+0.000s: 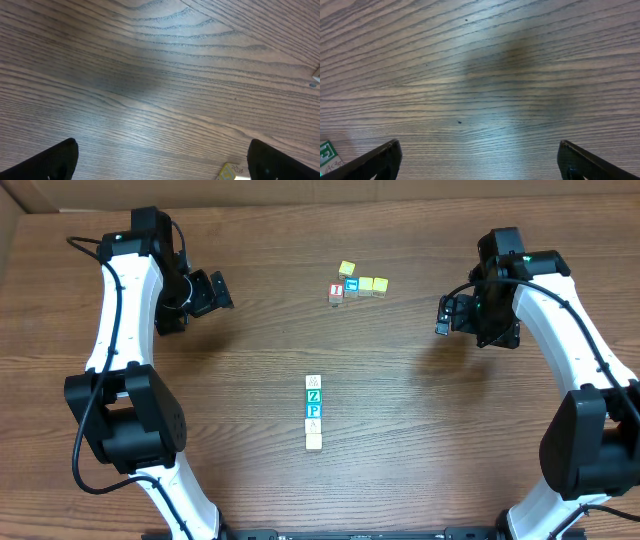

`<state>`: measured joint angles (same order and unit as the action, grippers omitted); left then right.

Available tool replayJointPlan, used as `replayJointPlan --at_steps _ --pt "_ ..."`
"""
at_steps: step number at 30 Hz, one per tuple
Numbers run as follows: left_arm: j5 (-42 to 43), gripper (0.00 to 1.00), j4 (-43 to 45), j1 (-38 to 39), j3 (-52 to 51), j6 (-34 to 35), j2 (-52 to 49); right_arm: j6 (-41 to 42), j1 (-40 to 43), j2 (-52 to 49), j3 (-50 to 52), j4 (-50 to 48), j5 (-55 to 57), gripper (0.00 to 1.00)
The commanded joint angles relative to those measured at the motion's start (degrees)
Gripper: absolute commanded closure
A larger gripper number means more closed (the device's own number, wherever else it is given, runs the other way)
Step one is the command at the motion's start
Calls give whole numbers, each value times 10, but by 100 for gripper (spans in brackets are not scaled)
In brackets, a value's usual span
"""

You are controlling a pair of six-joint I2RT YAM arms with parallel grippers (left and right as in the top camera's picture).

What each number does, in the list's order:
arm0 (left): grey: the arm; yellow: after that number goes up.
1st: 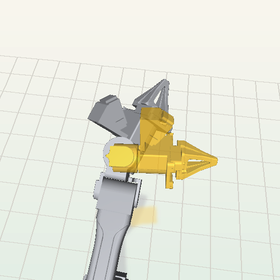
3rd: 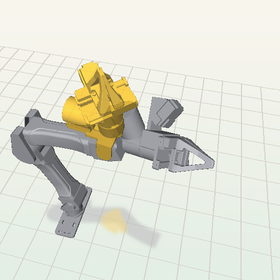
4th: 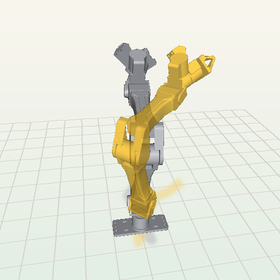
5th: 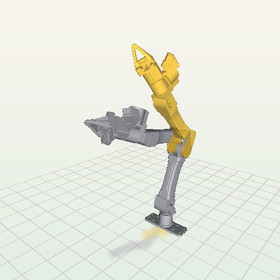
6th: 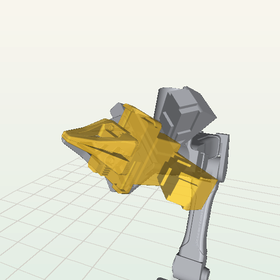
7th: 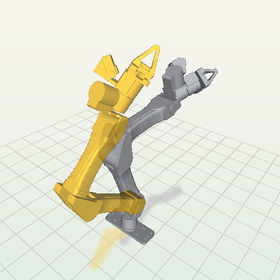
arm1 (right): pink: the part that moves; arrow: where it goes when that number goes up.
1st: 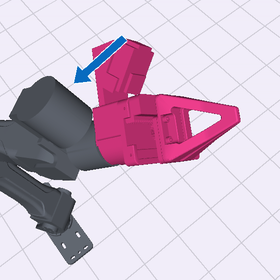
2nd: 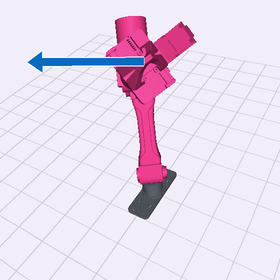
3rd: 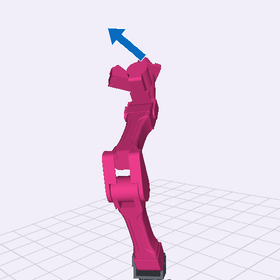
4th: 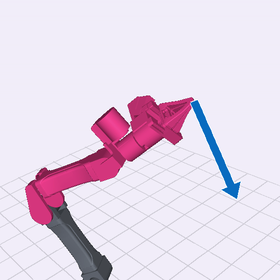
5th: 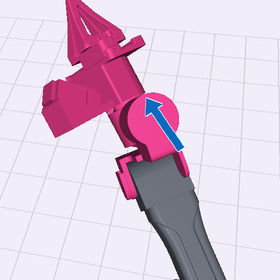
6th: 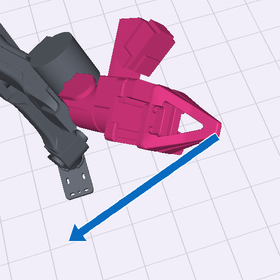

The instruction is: Flip 5 blocks

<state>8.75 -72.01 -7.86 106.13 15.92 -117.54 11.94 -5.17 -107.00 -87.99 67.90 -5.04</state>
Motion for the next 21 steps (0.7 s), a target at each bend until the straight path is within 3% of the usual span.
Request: replayJointPlan --at_steps 1,7,21 --pt "-3 0 1 2 9 -11 1 1 2 10 -9 -3 7 0" --pt "-4 0 1 2 9 -11 1 1 -2 56 -9 -3 7 0" --pt "-4 0 1 2 9 -11 1 1 -4 336 -9 -3 7 0"
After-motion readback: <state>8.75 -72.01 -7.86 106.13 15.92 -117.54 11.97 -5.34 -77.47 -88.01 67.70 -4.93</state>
